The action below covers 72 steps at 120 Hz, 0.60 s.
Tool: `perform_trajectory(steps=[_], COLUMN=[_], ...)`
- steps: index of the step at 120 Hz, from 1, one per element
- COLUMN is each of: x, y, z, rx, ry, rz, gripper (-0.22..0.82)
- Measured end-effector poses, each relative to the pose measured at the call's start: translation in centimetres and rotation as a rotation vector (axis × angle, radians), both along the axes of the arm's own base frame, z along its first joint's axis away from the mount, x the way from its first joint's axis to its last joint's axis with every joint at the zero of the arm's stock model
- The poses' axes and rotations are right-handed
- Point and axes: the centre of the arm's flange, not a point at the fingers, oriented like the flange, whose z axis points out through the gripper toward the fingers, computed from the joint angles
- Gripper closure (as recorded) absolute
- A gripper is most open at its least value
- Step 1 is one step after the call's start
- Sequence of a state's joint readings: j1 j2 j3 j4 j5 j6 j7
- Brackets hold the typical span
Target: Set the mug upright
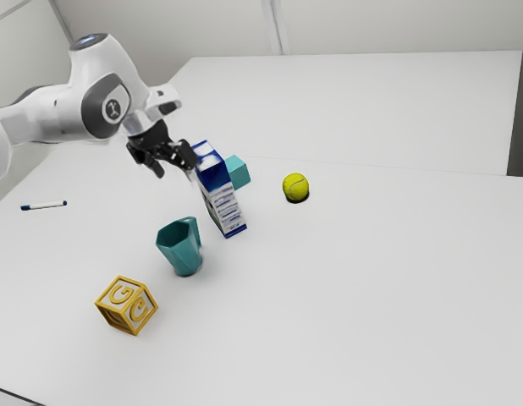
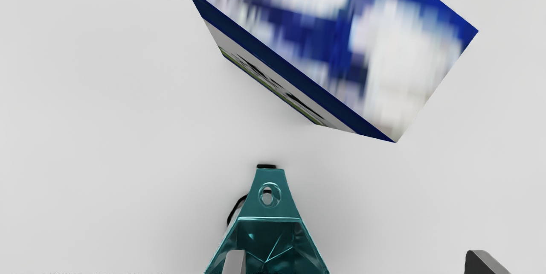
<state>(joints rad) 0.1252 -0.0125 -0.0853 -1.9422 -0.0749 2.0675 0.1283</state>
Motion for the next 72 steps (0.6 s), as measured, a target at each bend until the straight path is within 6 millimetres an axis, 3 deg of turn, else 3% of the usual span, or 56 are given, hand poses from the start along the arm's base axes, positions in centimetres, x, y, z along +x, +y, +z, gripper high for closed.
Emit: perform_trajectory(steps=[18, 38, 50, 72], x=[1.3, 3.8, 3.8, 3.4], y=[-0.6, -0.7, -0.3, -0.4], z=[6.1, 10.5, 11.8, 11.6], rx=[-0.007, -0.013, -0.014, -0.017], ry=[-0.004, 0.005, 0.020, 0.066], rz=[-0.017, -0.031, -0.032, -0.041], gripper=[0.02, 0.01, 0.01, 0.00])
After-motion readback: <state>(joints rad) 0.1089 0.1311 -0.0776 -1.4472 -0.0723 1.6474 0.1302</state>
